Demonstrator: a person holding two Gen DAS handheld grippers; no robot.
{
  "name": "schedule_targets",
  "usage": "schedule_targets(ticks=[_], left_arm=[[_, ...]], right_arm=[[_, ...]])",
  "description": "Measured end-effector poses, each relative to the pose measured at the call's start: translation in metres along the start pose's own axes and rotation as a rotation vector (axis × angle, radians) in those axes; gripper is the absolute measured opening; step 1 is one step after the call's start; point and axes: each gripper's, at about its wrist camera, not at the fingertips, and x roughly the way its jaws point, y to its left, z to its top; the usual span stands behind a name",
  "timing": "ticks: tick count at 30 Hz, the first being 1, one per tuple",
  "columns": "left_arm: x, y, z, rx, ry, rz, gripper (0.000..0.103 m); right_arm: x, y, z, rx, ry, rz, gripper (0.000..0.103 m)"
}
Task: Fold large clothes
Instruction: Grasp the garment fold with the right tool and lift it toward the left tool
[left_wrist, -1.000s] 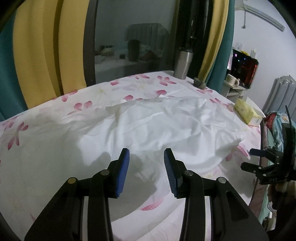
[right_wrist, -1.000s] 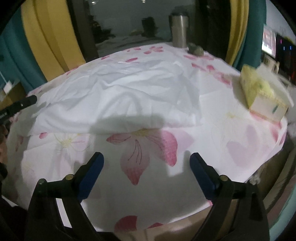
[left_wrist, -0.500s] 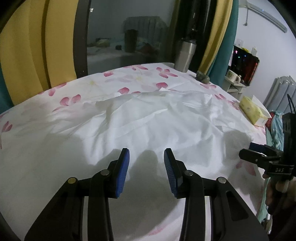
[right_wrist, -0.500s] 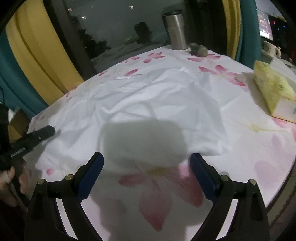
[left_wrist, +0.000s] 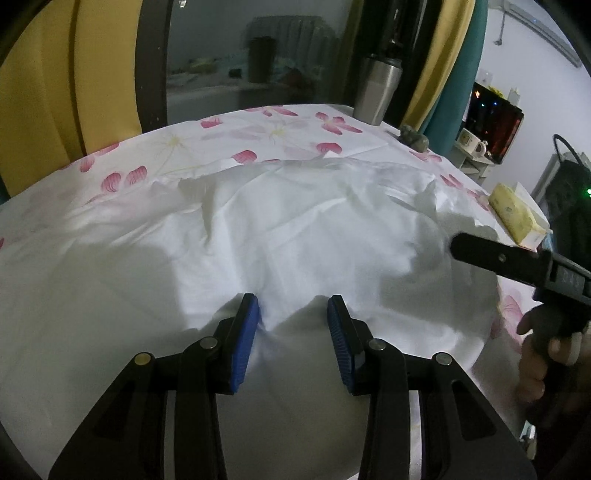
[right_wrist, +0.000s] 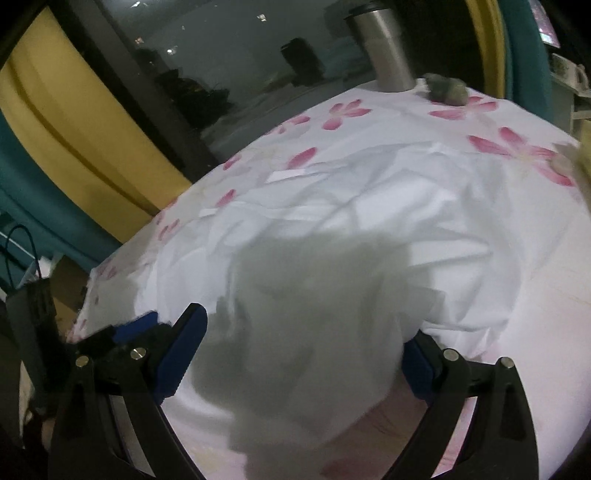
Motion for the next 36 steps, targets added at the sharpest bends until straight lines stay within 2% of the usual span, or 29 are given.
schedule_targets(ticks=[2,4,6,9,11,14,21,26,30,36], left_arm=[[0.0,0.002,0.0,-0.009,-0.001,-0.009,0.041],[0.0,0.002,0.0,-0.014,-0.002,-0.013,0.041],[0.0,0.003,0.0,-0.019,-0.002,-0.014,0.041],[-0.001,0.004,0.0,-0.029,-0.004,-0.021,0.041],[-0.001,0.004,0.0,-0.029,-0.004,-0.022,0.041],[-0.001,0.005,0.0,-0.029,-0.004,-0.02,0.041],[-0.004,0.003,0.0,-0.018,-0.012,-0.001,0.041],[-0.026,-0.007,0.002,0.069,-0.071,0.059,0.041],[-0.012,0.017,0.002,-0.01,-0.008,0.094,0.042],[-0.008,0.018,0.0,-0.008,-0.002,0.086,0.041]], right_arm=[[0.006,0.005,0.001,0.014,-0.002,0.033,0.092],[0.014,0.012,0.001,0.0,0.013,0.056,0.073],[0.02,0.018,0.001,-0.02,0.015,0.026,0.053],[0.022,0.015,0.003,-0.009,0.016,0.024,0.039],[0.021,0.013,0.004,-0.009,0.017,0.033,0.036],[0.013,0.015,0.004,-0.034,-0.003,0.059,0.026],[0.005,0.021,0.002,-0.047,-0.015,0.068,0.02],[0.003,0.021,0.0,-0.05,-0.021,0.07,0.018],[0.002,0.022,0.0,-0.052,-0.026,0.071,0.018],[-0.003,0.03,0.003,-0.078,-0.039,0.066,0.018]])
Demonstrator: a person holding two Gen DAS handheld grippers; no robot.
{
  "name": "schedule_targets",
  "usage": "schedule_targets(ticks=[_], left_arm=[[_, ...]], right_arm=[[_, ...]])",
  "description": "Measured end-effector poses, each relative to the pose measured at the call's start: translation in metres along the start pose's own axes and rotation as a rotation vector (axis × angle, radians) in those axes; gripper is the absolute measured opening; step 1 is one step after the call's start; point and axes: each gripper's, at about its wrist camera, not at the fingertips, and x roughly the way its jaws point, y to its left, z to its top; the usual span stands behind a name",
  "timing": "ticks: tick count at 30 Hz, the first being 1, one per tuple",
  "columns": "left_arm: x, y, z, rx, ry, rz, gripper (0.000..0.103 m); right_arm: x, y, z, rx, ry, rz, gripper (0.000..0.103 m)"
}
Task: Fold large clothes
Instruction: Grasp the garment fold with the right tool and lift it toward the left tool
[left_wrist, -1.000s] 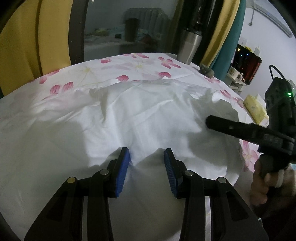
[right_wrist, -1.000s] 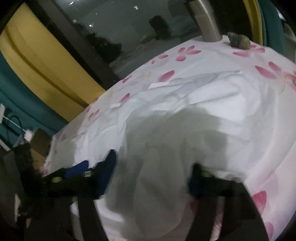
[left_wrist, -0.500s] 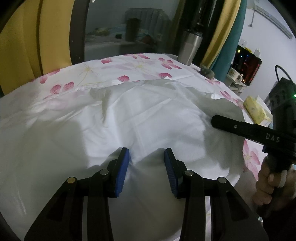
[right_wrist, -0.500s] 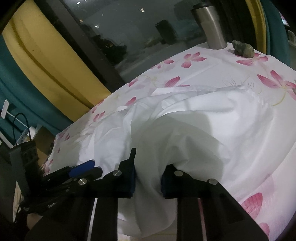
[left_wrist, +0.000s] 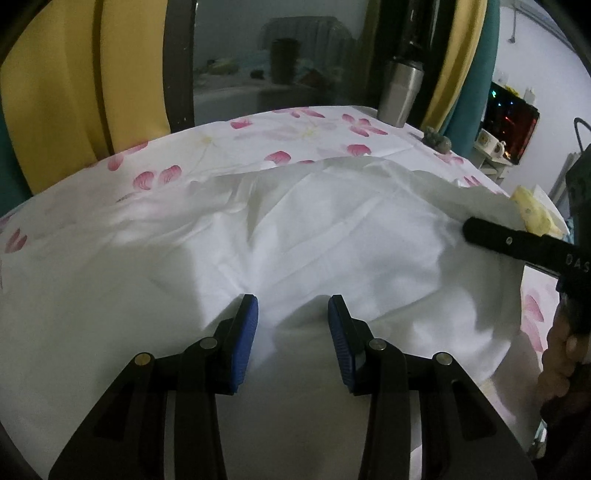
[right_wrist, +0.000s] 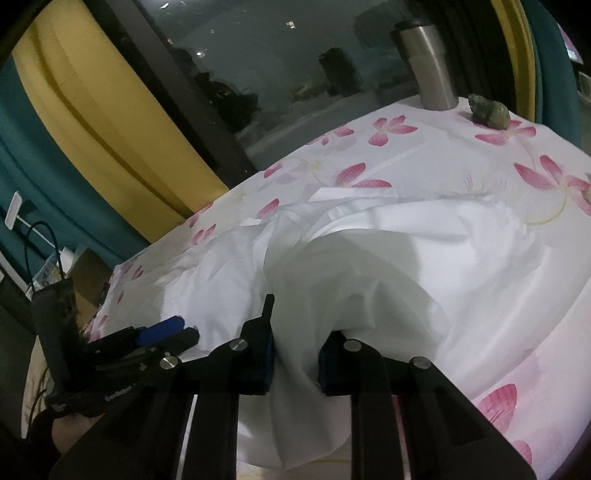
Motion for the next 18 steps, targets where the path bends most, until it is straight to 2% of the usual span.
schedule_targets(ticks=[6,12,18], left_arm=[[-0.002,0.002,0.001,-0.01,0.015,-0.028,0.041],[-0.008,0.01,0.006,-0.016,0.04,-0.107,0.042],[-0.048,0.016,0.01,0.004,-0.045,-0.136,0.042]], right_arm=[[-0.009,0.015,0.007,-0.048,-0.022,-0.003,0.017],[-0.018,0.035,0.014,-0.09,-0.051,-0.02,0.016],[-0.023,0.059,0.018,-0.141,-0.071,-0.053,0.016]])
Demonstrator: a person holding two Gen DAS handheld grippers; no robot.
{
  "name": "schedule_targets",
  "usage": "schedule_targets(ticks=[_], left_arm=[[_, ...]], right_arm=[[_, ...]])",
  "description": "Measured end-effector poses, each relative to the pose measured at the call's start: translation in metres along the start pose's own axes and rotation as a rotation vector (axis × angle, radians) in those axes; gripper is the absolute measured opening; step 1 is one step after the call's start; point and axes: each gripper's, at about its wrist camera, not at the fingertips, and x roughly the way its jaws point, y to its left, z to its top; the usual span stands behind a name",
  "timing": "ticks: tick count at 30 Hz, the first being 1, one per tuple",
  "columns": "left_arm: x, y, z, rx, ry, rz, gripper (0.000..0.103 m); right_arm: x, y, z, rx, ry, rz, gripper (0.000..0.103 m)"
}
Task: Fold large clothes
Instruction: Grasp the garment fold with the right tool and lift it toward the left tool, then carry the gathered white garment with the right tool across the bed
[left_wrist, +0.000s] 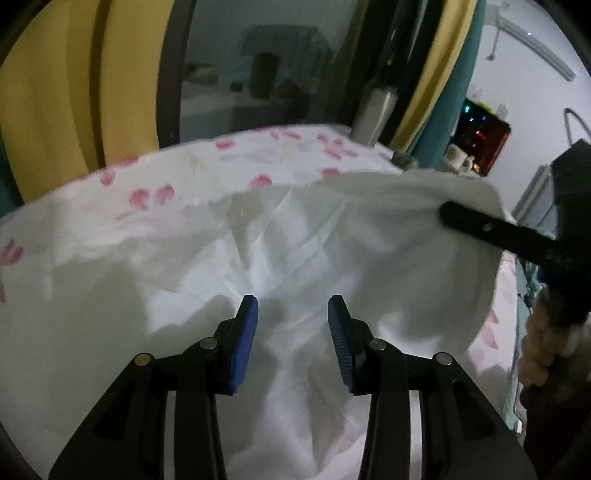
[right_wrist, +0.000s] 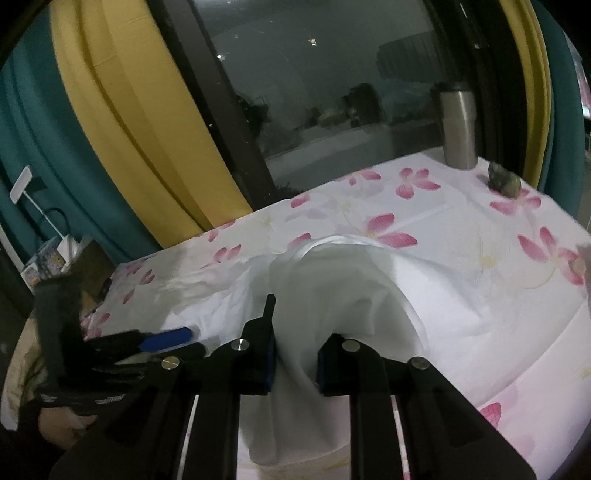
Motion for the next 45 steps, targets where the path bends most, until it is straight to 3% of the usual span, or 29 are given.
schedule_targets(ticks=[7,23,37,45], left_arm=[[-0.045,0.03,0.0,-0.003,-0.093,0.065,0.042],[-0.097,0.105,-0.03,-0.103,-0.143,0.14,0.042],[-0.125,0.152,-0.045,-0.165,-0.159,0.208,0.042],[-0.13,0.17,-0.057,-0.188,-0.14,0.215,0.042]], right_arm=[[-0.002,0.032,0.006,-0.081,-0.011,-0.048,0.016],[0.015,0.115,0.011,-0.24,-0.005,-0.027,0.016],[0.066,0.179,-0.017,-0.335,0.124,0.086,0.016],[0.093,0.202,-0.032,-0.372,0.19,0.101,0.016]])
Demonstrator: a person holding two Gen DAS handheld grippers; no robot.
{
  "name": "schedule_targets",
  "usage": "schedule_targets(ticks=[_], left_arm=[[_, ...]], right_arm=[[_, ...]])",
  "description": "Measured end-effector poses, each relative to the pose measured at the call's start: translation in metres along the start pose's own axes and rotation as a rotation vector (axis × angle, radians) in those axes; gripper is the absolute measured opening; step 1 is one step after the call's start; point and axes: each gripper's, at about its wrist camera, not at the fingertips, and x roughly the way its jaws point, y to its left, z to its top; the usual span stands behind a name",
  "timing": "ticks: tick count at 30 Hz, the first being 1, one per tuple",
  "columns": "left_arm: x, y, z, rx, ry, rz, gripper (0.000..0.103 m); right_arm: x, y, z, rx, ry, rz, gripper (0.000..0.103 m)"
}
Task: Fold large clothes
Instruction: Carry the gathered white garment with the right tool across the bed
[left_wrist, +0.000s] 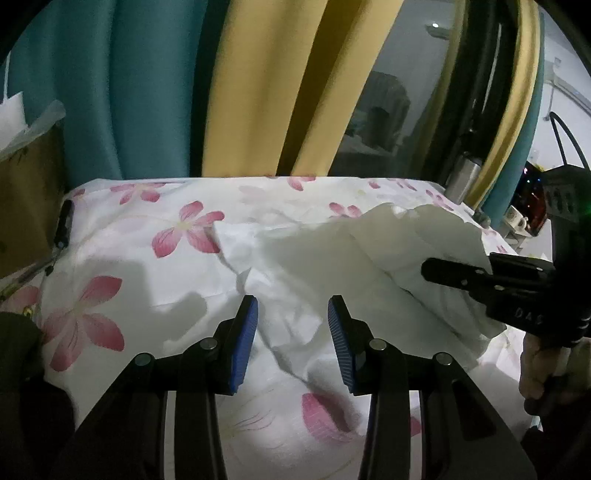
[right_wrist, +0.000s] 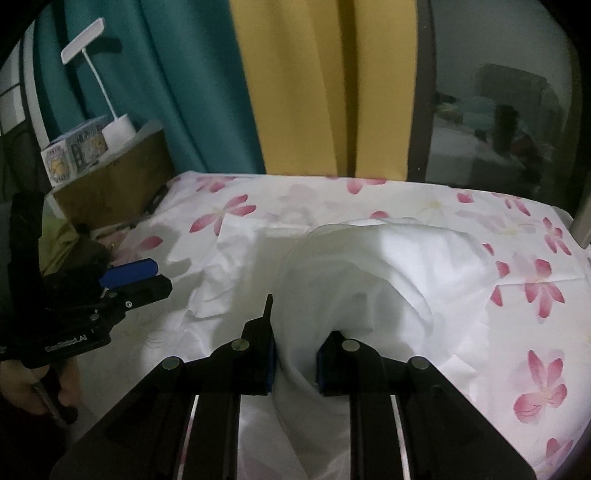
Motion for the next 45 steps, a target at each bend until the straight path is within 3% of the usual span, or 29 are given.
schedule_targets(ticks=[11,20,22,24,26,27,36,38,40,45], left_arm=[[0.003,0.014,-0.007,-0.021,0.032,-0.002,0.042],[-0.001,0.024,-0.011,-0.041,0.042,0.033,0.042],[-0.004,0.027,-0.013,-0.05,0.043,0.048,0.042],[-0.007,0.031,-0.016,-0.058,0.045,0.063,0.042],[-0.01,0.035,-0.019,-0.071,0.049,0.08,0.042],[-0.012,0.037,-0.021,-0.077,0.052,0.088,0.042],[-0.025,0.039,-0.013,-0.08,0.028,0.125,0.042],[-0.028,0.036,-0.008,-0.072,0.019,0.134,0.049],[-0.03,0.033,-0.001,-0.061,0.007,0.139,0.05],[-0.029,0.01,0.016,-0.014,-0.013,0.123,0.051]], right_arm=[[0.031,0.024,-0.002,-0.083,0.092,0.019,0.02],[0.058,0.056,-0.018,-0.193,0.214,0.147,0.028],[0.06,0.062,-0.021,-0.209,0.221,0.162,0.035],[0.06,0.068,-0.023,-0.23,0.221,0.192,0.06],[0.059,0.078,-0.027,-0.274,0.227,0.232,0.079],[0.058,0.084,-0.029,-0.298,0.227,0.237,0.083],[0.027,0.106,-0.03,-0.379,0.192,0.333,0.084],[0.013,0.112,-0.032,-0.433,0.169,0.344,0.084],[0.0,0.113,-0.034,-0.459,0.147,0.361,0.083],[-0.023,0.086,-0.031,-0.407,0.079,0.322,0.083]])
